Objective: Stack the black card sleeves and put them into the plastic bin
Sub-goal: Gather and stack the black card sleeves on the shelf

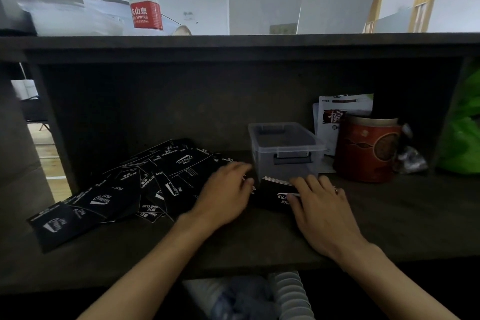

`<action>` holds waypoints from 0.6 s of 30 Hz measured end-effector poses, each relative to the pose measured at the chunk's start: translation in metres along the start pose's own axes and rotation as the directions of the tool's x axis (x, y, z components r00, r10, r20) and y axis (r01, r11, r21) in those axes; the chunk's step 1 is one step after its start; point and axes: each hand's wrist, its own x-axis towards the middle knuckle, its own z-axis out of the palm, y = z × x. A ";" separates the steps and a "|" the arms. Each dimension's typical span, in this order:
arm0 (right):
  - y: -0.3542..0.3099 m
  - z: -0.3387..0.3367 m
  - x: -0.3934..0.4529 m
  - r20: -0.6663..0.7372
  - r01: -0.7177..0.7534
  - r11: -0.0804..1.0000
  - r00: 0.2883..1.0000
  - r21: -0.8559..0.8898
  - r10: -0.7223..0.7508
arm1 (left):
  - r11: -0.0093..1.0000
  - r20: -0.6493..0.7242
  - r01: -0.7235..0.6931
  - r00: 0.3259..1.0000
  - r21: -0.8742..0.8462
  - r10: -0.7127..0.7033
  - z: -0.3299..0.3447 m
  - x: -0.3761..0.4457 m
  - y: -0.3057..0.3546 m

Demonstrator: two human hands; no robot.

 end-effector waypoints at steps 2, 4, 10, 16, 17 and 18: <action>0.001 0.000 -0.001 -0.009 0.005 1.000 1.000 0.001 -0.005 | 0.970 0.095 0.090 0.989 0.224 -0.114 -0.018 0.000 -0.021; 0.001 0.000 0.000 -0.002 -0.002 1.000 1.000 0.012 0.002 | 0.929 0.218 0.094 0.959 0.358 -0.181 -0.028 -0.006 -0.037; 0.000 0.000 0.000 0.005 -0.016 1.000 1.000 0.015 0.016 | 0.949 0.084 -0.010 0.996 0.315 -0.017 -0.030 -0.029 -0.045; -0.001 -0.003 -0.001 0.028 -0.031 0.999 0.999 0.025 0.030 | 0.961 -0.129 -0.055 0.987 0.271 0.093 -0.063 -0.027 -0.045; -0.001 -0.003 -0.001 0.030 -0.032 0.999 0.999 0.021 0.031 | 0.981 -0.097 -0.075 0.991 0.176 0.093 -0.071 -0.026 -0.046; -0.001 -0.004 0.000 0.029 -0.032 0.999 0.999 0.018 0.031 | 0.991 -0.040 -0.102 0.994 0.084 0.106 -0.077 -0.026 -0.044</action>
